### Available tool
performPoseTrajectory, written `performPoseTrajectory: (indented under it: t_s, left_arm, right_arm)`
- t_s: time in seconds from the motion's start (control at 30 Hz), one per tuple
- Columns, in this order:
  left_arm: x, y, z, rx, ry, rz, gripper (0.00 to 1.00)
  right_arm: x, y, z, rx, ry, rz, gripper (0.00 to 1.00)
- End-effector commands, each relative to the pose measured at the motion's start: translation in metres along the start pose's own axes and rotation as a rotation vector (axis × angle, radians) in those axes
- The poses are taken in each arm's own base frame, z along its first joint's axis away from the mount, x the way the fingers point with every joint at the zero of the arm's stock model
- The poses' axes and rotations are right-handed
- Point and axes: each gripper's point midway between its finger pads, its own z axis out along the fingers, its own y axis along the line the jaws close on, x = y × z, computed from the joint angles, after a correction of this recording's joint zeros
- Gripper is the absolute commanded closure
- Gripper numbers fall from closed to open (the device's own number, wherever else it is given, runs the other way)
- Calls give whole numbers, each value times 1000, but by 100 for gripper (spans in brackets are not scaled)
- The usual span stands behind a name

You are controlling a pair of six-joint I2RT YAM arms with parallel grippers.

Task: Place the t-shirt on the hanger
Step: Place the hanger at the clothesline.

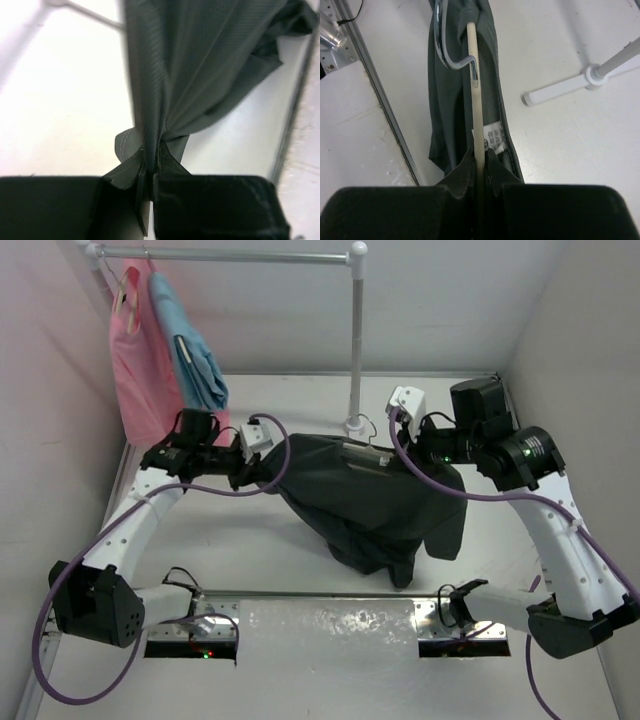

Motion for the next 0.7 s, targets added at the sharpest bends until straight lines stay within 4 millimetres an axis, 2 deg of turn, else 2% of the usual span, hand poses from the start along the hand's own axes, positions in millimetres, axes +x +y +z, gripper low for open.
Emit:
performPoseTrajectory:
  t_s: [0.0,0.07,0.13,0.2,0.27,0.3,0.33,0.37,0.4,0.43,0.47,0.5,0.53,0.57,0.6,0.63,0.67]
  left_arm:
    - [19,29,-31,-108,61,33,100]
    - [21,45,-42,-151,56,23,100]
    - [21,48,-43,-141,56,27,100]
    - [15,45,-41,-121,29,53,100]
    - [6,42,-42,-100,0,67,100]
    - [0,38,-41,-81,-24,65,95]
    - [-6,39,-43,-82,-39,66,58]
    - [-9,38,-43,-82,-49,35,38]
    - [-15,45,-44,-111,-64,35,1]
    - [-19,52,-46,-143,-69,20,0]
    - [-20,58,-47,-184,-72,-53,0]
    - [-21,79,-53,-297,-56,-56,0]
    - [-18,88,-56,-362,-57,-132,0]
    - [-10,108,-69,-511,-18,-163,0]
    - [-14,124,-78,-611,-39,-171,0]
    - [-11,129,-83,-670,-47,-232,0]
    - [-6,134,-92,-732,-26,-254,0]
  right_arm:
    - [-48,-16,-38,133,-141,-117,100]
    - [-45,-7,-38,76,-116,-107,100]
    - [-46,-3,-38,45,-106,-108,100]
    - [-40,-3,-32,36,-93,-94,100]
    - [-47,-4,-26,23,-127,-68,100]
    - [-50,-6,-20,14,-137,-42,100]
    - [-56,-5,-17,5,-155,19,100]
    - [-69,-12,-15,23,-199,29,100]
    - [-75,-17,-10,36,-209,106,100]
    - [-85,-22,-7,56,-237,118,100]
    - [-98,-32,-12,120,-257,125,100]
    - [-110,-25,-9,130,-262,120,100]
    - [-111,-30,5,161,-225,171,100]
    - [-129,-46,-6,280,-248,180,100]
    - [-139,-41,-1,288,-253,227,100]
    - [-136,-52,19,316,-205,278,100]
    - [-152,-59,12,365,-247,294,100]
